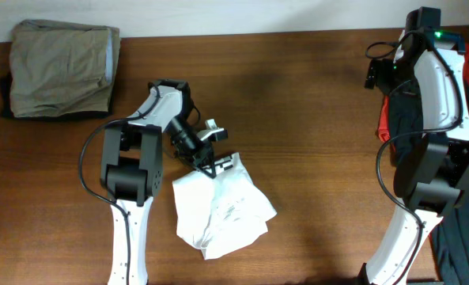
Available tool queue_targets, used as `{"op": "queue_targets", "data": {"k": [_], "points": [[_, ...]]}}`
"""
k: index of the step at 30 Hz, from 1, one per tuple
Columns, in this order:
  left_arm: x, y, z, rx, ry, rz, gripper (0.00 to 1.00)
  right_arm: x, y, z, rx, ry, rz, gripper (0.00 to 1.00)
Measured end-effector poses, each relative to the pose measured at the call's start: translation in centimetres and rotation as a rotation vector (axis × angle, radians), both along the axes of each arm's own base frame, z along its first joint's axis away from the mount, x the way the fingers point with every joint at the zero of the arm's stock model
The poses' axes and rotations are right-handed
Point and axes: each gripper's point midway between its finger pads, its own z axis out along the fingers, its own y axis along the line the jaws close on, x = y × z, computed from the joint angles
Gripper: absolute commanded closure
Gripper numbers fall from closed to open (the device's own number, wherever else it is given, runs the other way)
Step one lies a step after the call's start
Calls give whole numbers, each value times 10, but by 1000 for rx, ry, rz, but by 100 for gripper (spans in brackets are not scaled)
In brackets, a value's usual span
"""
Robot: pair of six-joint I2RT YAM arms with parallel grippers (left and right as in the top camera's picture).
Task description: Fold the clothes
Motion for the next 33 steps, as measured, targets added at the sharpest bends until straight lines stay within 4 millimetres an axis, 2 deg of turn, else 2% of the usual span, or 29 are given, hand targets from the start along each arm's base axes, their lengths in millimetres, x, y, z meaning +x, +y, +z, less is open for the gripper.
{"op": "queue_targets", "data": {"k": [3, 4, 6, 7, 8, 9, 10, 11, 12, 13, 15, 16, 17, 18, 20, 21, 24, 29, 31, 33], "points": [[2, 0, -4, 7, 7, 23, 100, 0, 0, 0, 0, 0, 0, 1], [8, -2, -5, 14, 9, 84, 100, 0, 0, 0, 0, 0, 0, 1], [53, 7, -5, 0, -35, 331, 99, 0, 0, 0, 0, 0, -1, 1], [75, 19, -5, -2, -53, 440, 99, 0, 0, 0, 0, 0, 0, 1], [100, 40, -4, -6, -68, 573, 99, 0, 0, 0, 0, 0, 0, 1], [131, 87, -2, 9, -69, 784, 76, 0, 0, 0, 0, 0, 1, 1], [141, 122, -2, 29, -43, 914, 43, 0, 0, 0, 0, 0, 0, 1], [145, 150, -1, 37, -9, 1015, 28, 0, 0, 0, 0, 0, 0, 1], [147, 175, 6, 25, 22, 1104, 1, 0, 0, 0, 0, 0, 0, 1], [147, 183, 14, 27, 32, 1137, 1, 0, 0, 0, 0, 0, 0, 1], [150, 180, 23, 14, 24, 1139, 1, 0, 0, 0, 0, 0, 0, 1], [151, 179, 24, 20, 19, 1138, 3, 0, 0, 0, 0, 0, 0, 1], [152, 179, 24, 20, 17, 1141, 11, 0, 0, 0, 0, 0, 1, 1], [152, 177, 23, 25, 15, 1137, 37, 0, 0, 0, 0, 0, 0, 1], [151, 178, 15, 83, -25, 1108, 75, 0, 0, 0, 0, 0, 0, 1], [149, 172, 7, 121, -46, 1071, 99, 0, 0, 0, 0, 1, 0, 1], [142, 144, -3, 224, -88, 957, 99, 0, 0, 0, 0, 0, 0, 1], [141, 148, 3, 385, -101, 895, 99, 0, 0, 0, 0, 0, 0, 1], [160, 166, 17, 498, -207, 870, 99, 0, 0, 0, 0, 0, 0, 1], [193, 184, 50, 540, -376, 895, 99, 0, 0, 0, 0, 1, 0, 1]]}}
